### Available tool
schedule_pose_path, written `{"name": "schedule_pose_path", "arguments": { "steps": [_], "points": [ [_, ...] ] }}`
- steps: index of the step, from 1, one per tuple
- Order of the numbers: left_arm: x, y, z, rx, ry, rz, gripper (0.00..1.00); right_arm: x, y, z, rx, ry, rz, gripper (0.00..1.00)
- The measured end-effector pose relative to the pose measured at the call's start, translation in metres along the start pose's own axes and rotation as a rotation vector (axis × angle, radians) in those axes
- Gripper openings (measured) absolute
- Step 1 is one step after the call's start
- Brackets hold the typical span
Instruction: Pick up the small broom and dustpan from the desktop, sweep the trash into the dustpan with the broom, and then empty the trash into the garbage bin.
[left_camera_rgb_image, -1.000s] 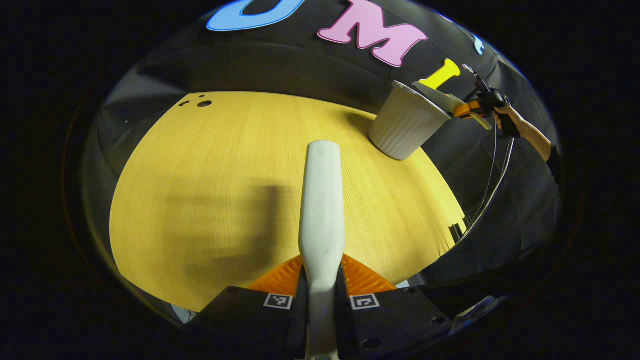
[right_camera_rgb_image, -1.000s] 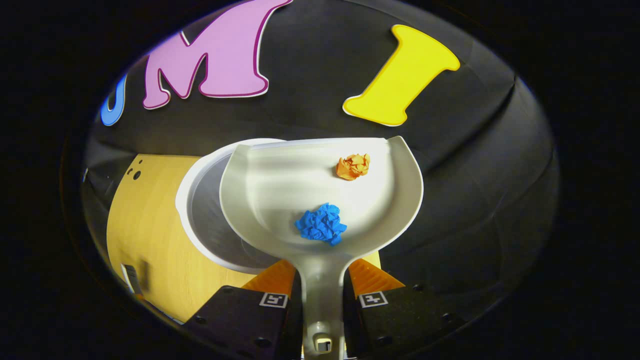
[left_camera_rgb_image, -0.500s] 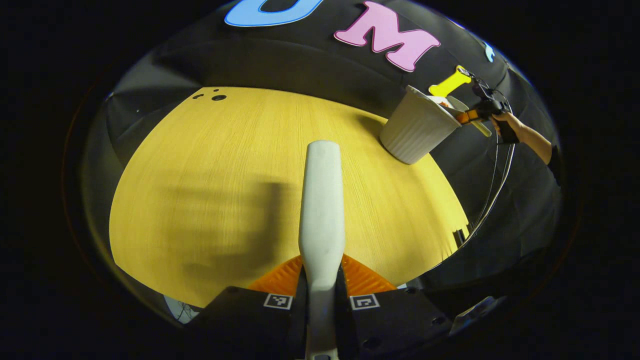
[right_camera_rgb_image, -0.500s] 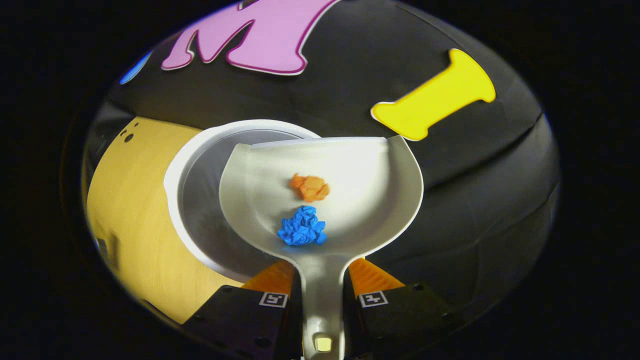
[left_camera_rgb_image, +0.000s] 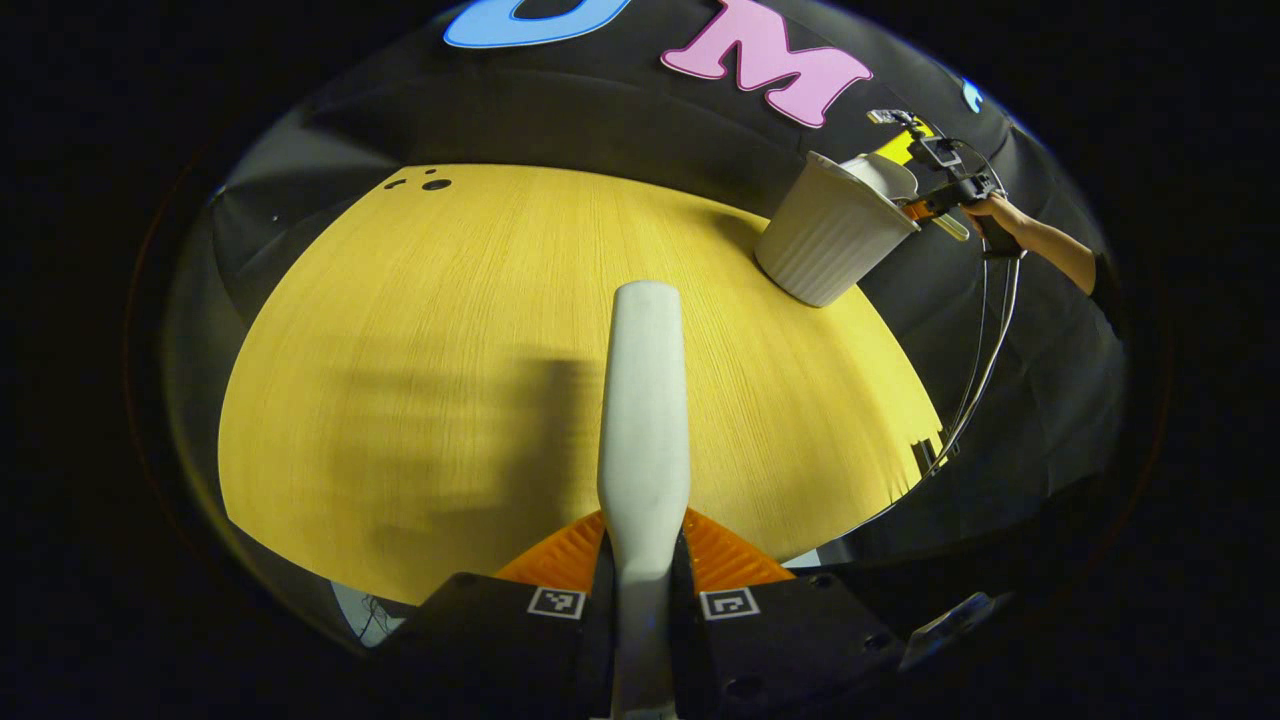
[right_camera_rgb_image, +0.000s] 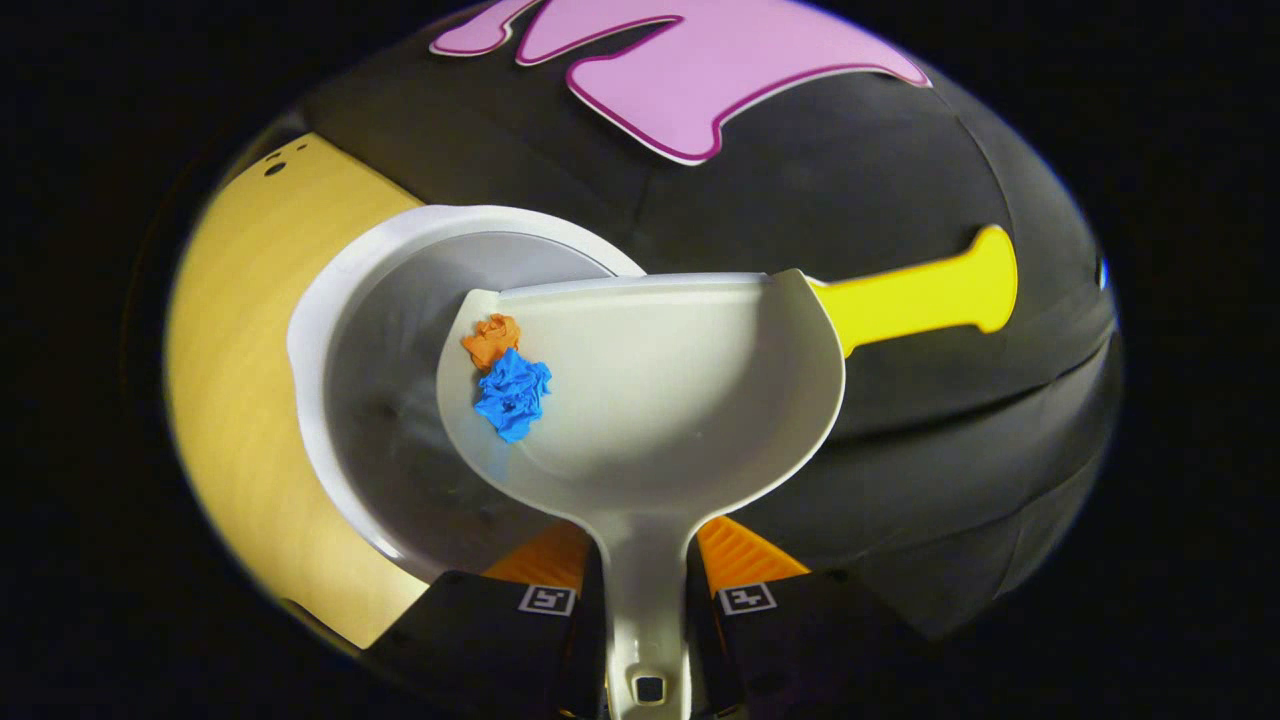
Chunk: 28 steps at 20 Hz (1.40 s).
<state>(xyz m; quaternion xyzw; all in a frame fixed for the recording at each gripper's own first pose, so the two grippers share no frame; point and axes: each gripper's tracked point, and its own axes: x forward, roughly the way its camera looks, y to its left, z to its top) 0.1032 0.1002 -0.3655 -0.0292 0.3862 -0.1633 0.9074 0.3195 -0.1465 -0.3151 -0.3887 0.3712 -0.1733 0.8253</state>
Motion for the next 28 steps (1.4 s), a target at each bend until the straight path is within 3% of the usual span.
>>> {"name": "schedule_pose_path", "arguments": {
  "steps": [1,8,13,21,24,25,26,28],
  "points": [
    [-0.001,0.002,-0.002,0.004,0.002,0.003,0.27,0.000,-0.004,0.002,-0.057,-0.002,-0.038,0.37],
    [-0.006,0.011,0.012,-0.031,-0.018,0.014,0.27,-0.021,-0.028,0.025,-0.426,-0.067,-0.245,0.37],
    [-0.010,0.029,0.015,-0.042,-0.015,0.043,0.28,-0.021,-0.031,0.022,-0.481,-0.039,-0.277,0.36],
    [-0.010,0.041,0.003,-0.089,0.005,0.052,0.27,-0.031,-0.036,0.035,-0.700,-0.035,-0.435,0.36],
    [-0.010,0.043,-0.001,-0.092,0.018,0.055,0.27,-0.030,-0.037,0.033,-0.685,-0.037,-0.418,0.36],
    [-0.009,0.044,-0.003,-0.095,0.028,0.060,0.27,-0.029,-0.037,0.031,-0.666,-0.036,-0.395,0.41],
    [-0.009,0.044,-0.002,-0.095,0.036,0.069,0.27,-0.026,-0.036,0.030,-0.626,-0.040,-0.360,0.36],
    [-0.012,0.045,0.000,-0.089,0.036,0.080,0.27,-0.023,-0.031,0.021,-0.487,-0.033,-0.265,0.40]
  ]
}}
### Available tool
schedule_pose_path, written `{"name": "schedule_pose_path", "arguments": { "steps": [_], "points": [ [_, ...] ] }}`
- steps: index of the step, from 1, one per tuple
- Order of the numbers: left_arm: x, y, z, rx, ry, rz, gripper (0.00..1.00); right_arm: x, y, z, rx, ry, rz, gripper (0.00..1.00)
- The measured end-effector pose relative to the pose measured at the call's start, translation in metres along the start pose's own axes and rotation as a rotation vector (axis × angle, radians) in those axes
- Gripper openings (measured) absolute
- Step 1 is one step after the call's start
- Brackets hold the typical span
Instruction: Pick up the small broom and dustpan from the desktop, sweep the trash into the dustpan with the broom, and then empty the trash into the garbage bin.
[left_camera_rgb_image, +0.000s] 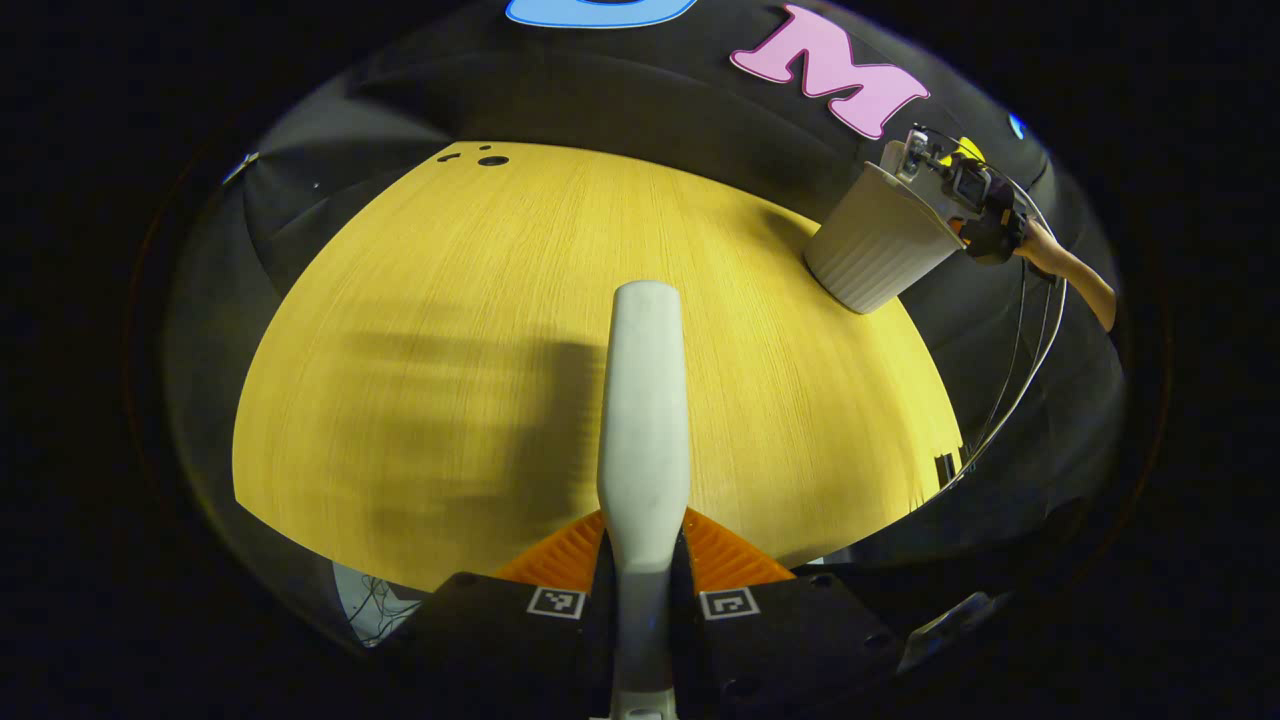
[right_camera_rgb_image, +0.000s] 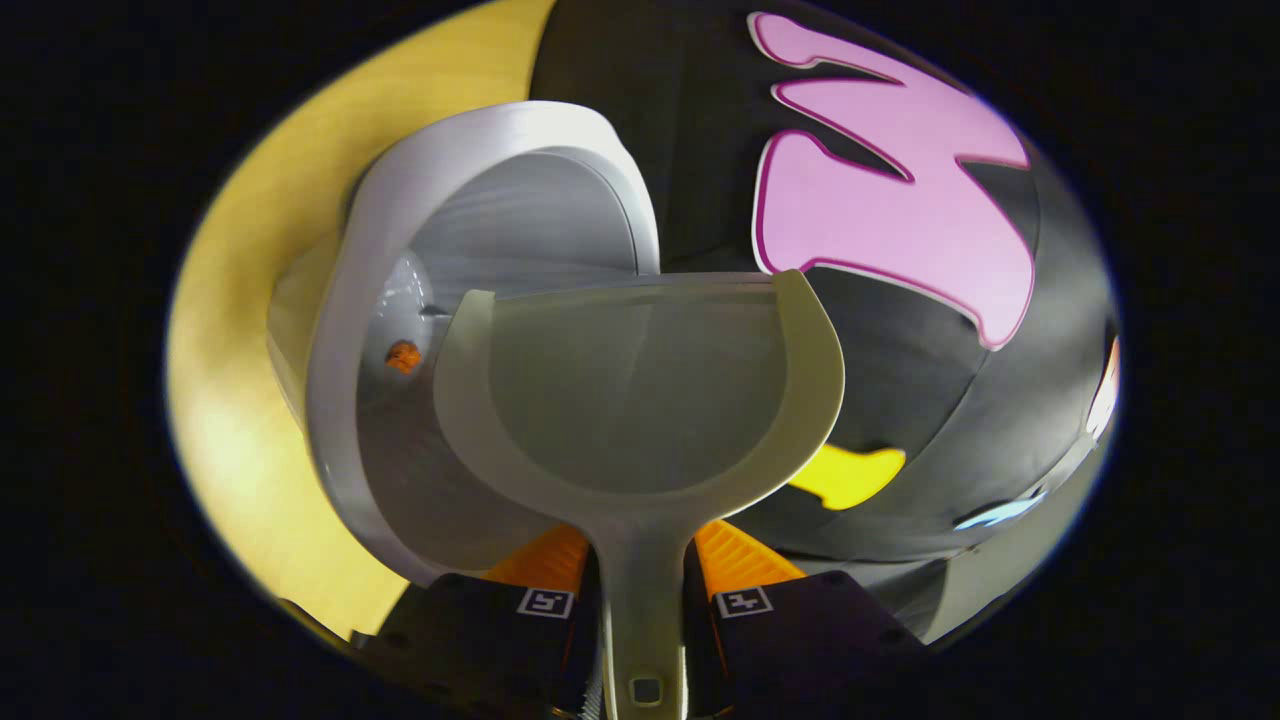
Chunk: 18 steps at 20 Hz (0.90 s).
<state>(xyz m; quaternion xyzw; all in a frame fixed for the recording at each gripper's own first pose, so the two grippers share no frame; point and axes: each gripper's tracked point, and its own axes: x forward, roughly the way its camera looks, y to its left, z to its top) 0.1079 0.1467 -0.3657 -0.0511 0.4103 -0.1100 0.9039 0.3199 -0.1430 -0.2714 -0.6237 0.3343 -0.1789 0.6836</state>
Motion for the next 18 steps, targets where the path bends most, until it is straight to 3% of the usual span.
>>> {"name": "schedule_pose_path", "arguments": {
  "steps": [2,7,11,12,18],
  "points": [
    [-0.002,0.004,0.005,0.004,-0.002,0.011,0.27,-0.001,0.005,-0.007,0.168,0.027,0.084,0.34],
    [-0.012,0.006,0.031,0.025,-0.032,0.038,0.27,0.003,0.002,-0.012,0.464,0.039,0.190,0.40],
    [-0.017,0.004,0.045,0.039,-0.074,0.057,0.27,-0.002,-0.005,-0.007,0.712,0.031,0.242,0.37],
    [-0.018,0.002,0.048,0.037,-0.086,0.056,0.27,0.000,-0.005,-0.003,0.767,0.016,0.254,0.34],
    [-0.024,-0.007,0.057,0.025,-0.177,0.049,0.26,-0.001,-0.012,0.014,0.974,-0.178,0.262,0.41]
  ]
}}
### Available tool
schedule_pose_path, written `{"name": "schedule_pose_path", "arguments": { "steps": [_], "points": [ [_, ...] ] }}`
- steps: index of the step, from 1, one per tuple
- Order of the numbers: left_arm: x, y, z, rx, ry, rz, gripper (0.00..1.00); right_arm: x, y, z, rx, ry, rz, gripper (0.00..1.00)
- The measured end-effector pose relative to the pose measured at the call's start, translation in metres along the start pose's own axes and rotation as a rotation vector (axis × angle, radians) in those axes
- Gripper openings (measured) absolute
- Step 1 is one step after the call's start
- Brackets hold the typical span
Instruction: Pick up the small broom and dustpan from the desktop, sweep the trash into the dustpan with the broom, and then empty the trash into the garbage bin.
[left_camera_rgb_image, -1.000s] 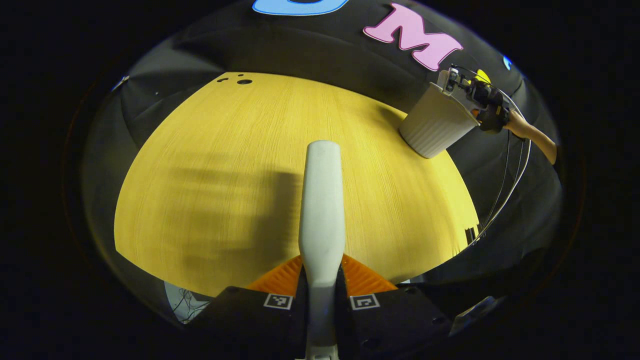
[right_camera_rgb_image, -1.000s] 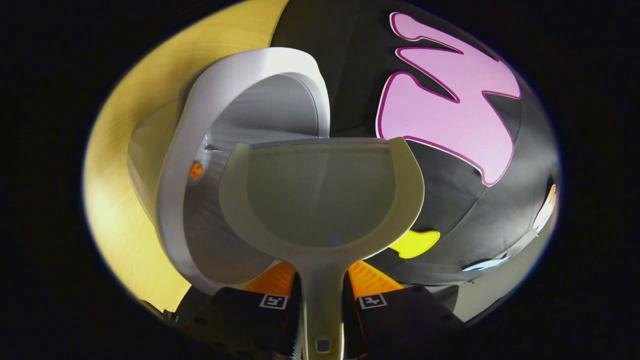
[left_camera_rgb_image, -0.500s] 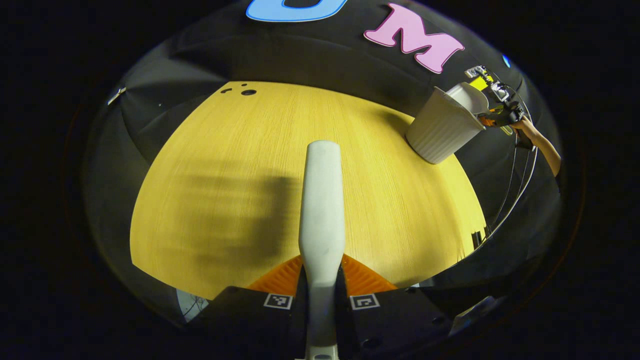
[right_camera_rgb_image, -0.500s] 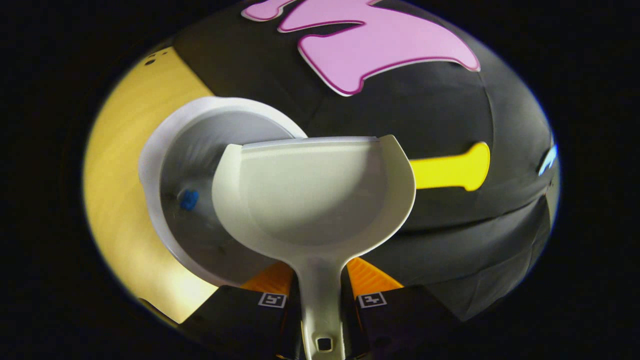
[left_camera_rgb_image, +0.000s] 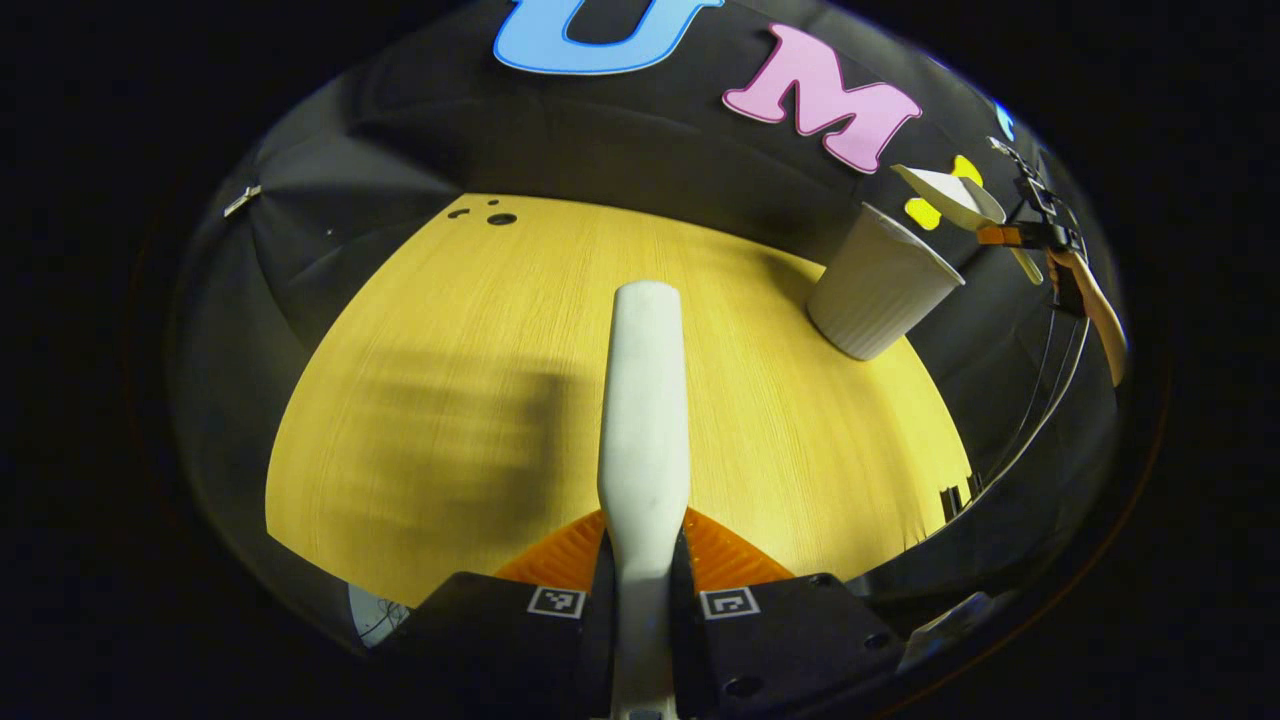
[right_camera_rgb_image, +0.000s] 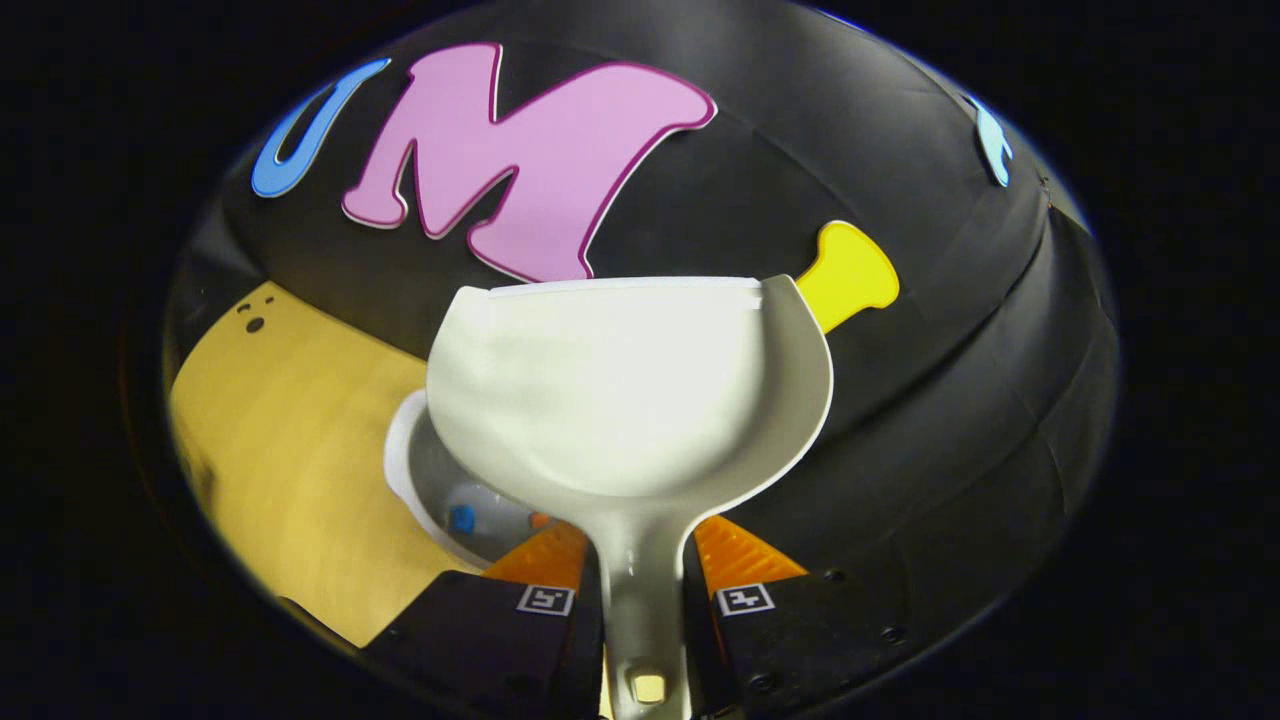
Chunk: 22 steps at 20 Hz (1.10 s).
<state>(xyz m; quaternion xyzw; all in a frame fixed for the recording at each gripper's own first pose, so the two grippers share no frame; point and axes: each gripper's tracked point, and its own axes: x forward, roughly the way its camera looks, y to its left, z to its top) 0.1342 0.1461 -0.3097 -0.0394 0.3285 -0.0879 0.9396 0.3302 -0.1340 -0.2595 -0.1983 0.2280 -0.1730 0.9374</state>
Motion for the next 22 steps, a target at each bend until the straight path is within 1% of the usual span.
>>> {"name": "schedule_pose_path", "arguments": {
  "steps": [3,4,5,6,7,8,9,10,11,12,13,14,16,17,18,21,22],
  "points": [
    [-0.007,-0.004,0.015,0.022,-0.087,0.009,0.27,0.000,0.011,0.007,0.105,-0.064,0.080,0.40],
    [-0.010,-0.006,0.019,0.022,-0.106,0.007,0.27,-0.001,0.013,0.012,0.117,-0.076,0.099,0.40],
    [-0.011,-0.008,0.021,0.019,-0.117,0.001,0.27,-0.005,0.015,0.015,0.122,-0.089,0.114,0.37],
    [-0.011,-0.008,0.022,0.016,-0.122,-0.004,0.27,-0.008,0.018,0.018,0.137,-0.099,0.134,0.41],
    [-0.012,-0.006,0.021,0.015,-0.129,-0.002,0.27,-0.010,0.023,0.020,0.165,-0.114,0.163,0.36],
    [-0.012,-0.005,0.022,0.015,-0.138,0.003,0.29,-0.012,0.028,0.023,0.201,-0.145,0.187,0.36],
    [-0.012,-0.006,0.022,0.016,-0.140,0.006,0.27,-0.014,0.032,0.024,0.231,-0.173,0.201,0.33],
    [-0.012,-0.007,0.021,0.018,-0.140,0.008,0.27,-0.012,0.033,0.023,0.252,-0.195,0.212,0.37],
    [-0.011,-0.005,0.020,0.020,-0.143,0.010,0.28,-0.009,0.035,0.022,0.258,-0.212,0.225,0.37],
    [-0.009,-0.005,0.019,0.019,-0.139,0.009,0.28,-0.007,0.036,0.018,0.254,-0.216,0.241,0.41],
    [-0.008,-0.005,0.017,0.018,-0.133,0.008,0.28,-0.004,0.039,0.012,0.254,-0.212,0.262,0.37],
    [-0.005,-0.005,0.016,0.017,-0.127,0.005,0.26,0.001,0.044,0.002,0.262,-0.203,0.288,0.37],
    [0.001,-0.002,0.010,0.020,-0.119,0.013,0.26,0.009,0.055,-0.010,0.289,-0.176,0.346,0.36],
    [0.003,-0.002,0.007,0.019,-0.114,0.019,0.28,0.014,0.060,-0.019,0.294,-0.151,0.371,0.36],
    [0.004,-0.001,0.003,0.014,-0.108,0.024,0.26,0.016,0.067,-0.028,0.290,-0.121,0.394,0.36],
    [0.012,0.003,-0.003,-0.001,-0.089,0.040,0.28,0.043,0.082,-0.067,0.233,-0.033,0.442,0.37],
    [0.018,0.004,-0.003,0.004,-0.081,0.048,0.26,0.051,0.087,-0.081,0.226,0.000,0.453,0.41]
  ]
}}
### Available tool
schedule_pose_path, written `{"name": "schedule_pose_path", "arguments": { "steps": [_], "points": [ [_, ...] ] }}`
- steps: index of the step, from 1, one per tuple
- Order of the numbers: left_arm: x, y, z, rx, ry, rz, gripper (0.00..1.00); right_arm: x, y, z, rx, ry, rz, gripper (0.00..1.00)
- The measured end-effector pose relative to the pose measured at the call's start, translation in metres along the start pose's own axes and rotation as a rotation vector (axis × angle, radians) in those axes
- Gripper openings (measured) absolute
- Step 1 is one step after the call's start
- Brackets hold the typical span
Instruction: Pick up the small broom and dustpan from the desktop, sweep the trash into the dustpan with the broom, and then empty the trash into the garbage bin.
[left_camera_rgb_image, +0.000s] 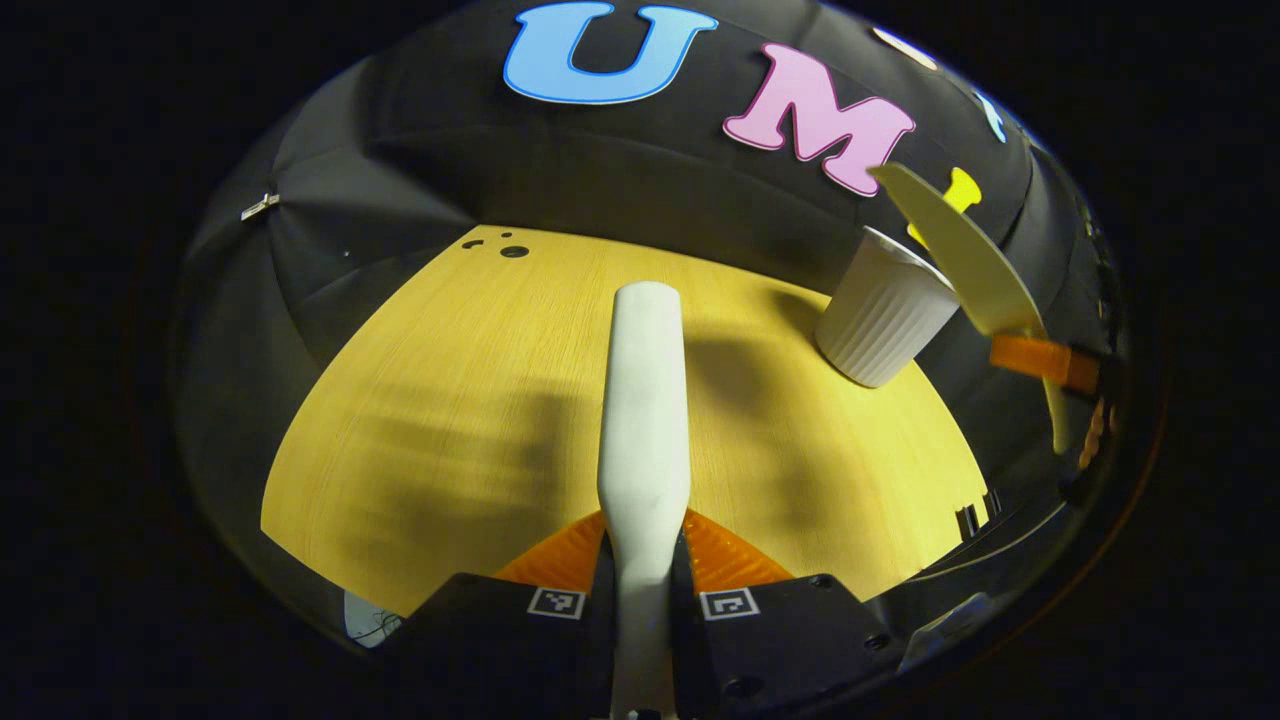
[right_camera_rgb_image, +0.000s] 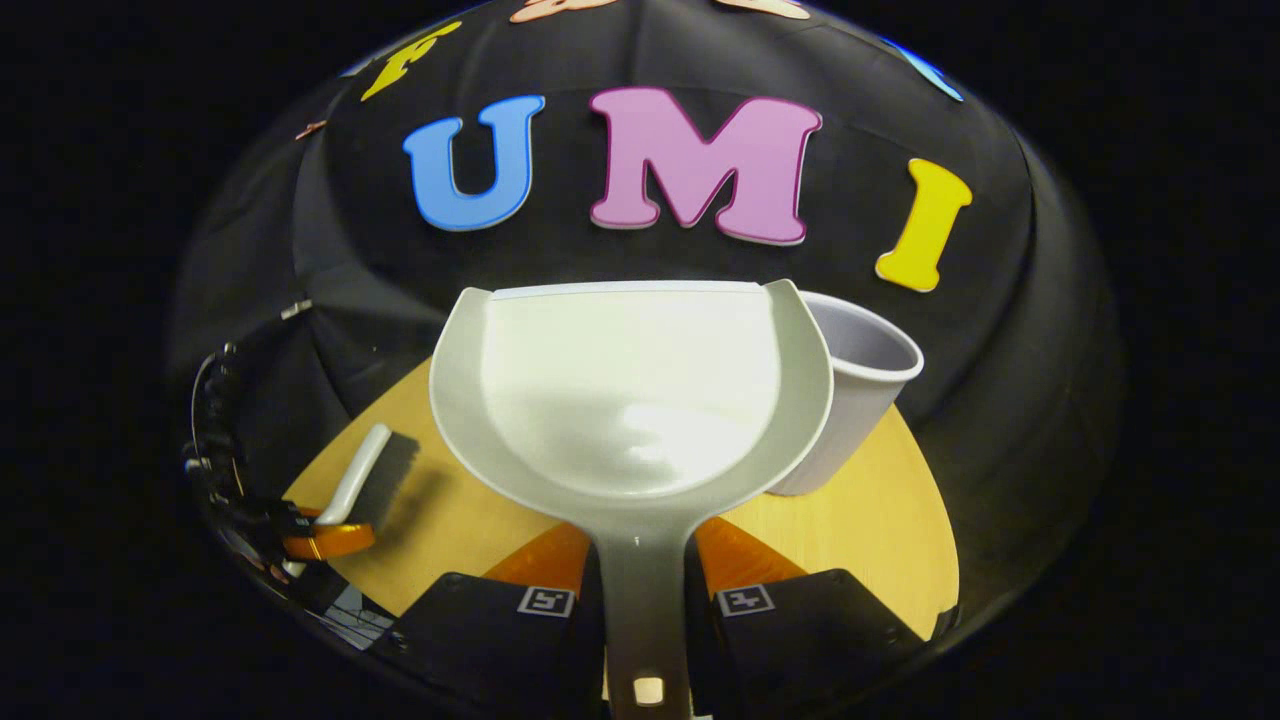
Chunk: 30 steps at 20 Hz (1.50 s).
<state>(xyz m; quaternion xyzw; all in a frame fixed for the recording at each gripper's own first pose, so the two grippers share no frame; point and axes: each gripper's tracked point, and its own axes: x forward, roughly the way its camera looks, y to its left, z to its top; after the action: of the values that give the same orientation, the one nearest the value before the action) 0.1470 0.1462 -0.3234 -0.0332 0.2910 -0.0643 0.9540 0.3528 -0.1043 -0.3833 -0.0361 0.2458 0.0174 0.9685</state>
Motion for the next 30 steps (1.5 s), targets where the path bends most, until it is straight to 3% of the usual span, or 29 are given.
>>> {"name": "schedule_pose_path", "arguments": {
  "steps": [2,3,8,9,10,11,17,20,25,26,27,29,30],
  "points": [
    [0.014,0.004,-0.001,0.028,0.027,0.032,0.28,0.025,-0.010,-0.037,0.019,0.080,0.023,0.33],
    [0.021,0.007,-0.001,0.041,0.043,0.050,0.28,0.037,-0.015,-0.056,0.026,0.113,0.029,0.37],
    [0.061,0.011,-0.014,0.079,0.158,0.125,0.28,0.058,-0.021,-0.137,0.058,0.263,0.050,0.37],
    [0.068,0.012,-0.016,0.090,0.177,0.143,0.28,0.062,-0.023,-0.150,0.050,0.284,0.048,0.33],
    [0.073,0.011,-0.019,0.108,0.192,0.160,0.28,0.066,-0.025,-0.160,0.046,0.307,0.048,0.41],
    [0.078,0.010,-0.018,0.128,0.202,0.172,0.28,0.069,-0.026,-0.169,0.052,0.331,0.051,0.37],
    [0.096,-0.004,-0.019,0.239,0.253,0.224,0.27,0.079,-0.031,-0.187,0.083,0.440,0.050,0.37],
    [0.098,-0.007,-0.023,0.231,0.268,0.245,0.31,0.081,-0.030,-0.191,0.047,0.460,0.066,0.38],
    [0.088,-0.012,-0.025,0.213,0.273,0.248,0.27,0.080,-0.028,-0.190,0.006,0.465,0.127,0.42],
    [0.087,-0.014,-0.022,0.207,0.264,0.236,0.41,0.078,-0.025,-0.188,0.015,0.463,0.142,0.49],
    [0.085,-0.016,-0.020,0.199,0.257,0.231,0.44,0.075,-0.023,-0.184,0.023,0.457,0.149,0.72],
    [0.073,-0.020,-0.013,0.183,0.225,0.235,0.72,0.073,-0.026,-0.175,0.024,0.436,0.141,0.96],
    [0.065,-0.023,-0.005,0.167,0.198,0.237,0.86,0.071,-0.029,-0.171,0.021,0.416,0.134,0.98]
  ]
}}
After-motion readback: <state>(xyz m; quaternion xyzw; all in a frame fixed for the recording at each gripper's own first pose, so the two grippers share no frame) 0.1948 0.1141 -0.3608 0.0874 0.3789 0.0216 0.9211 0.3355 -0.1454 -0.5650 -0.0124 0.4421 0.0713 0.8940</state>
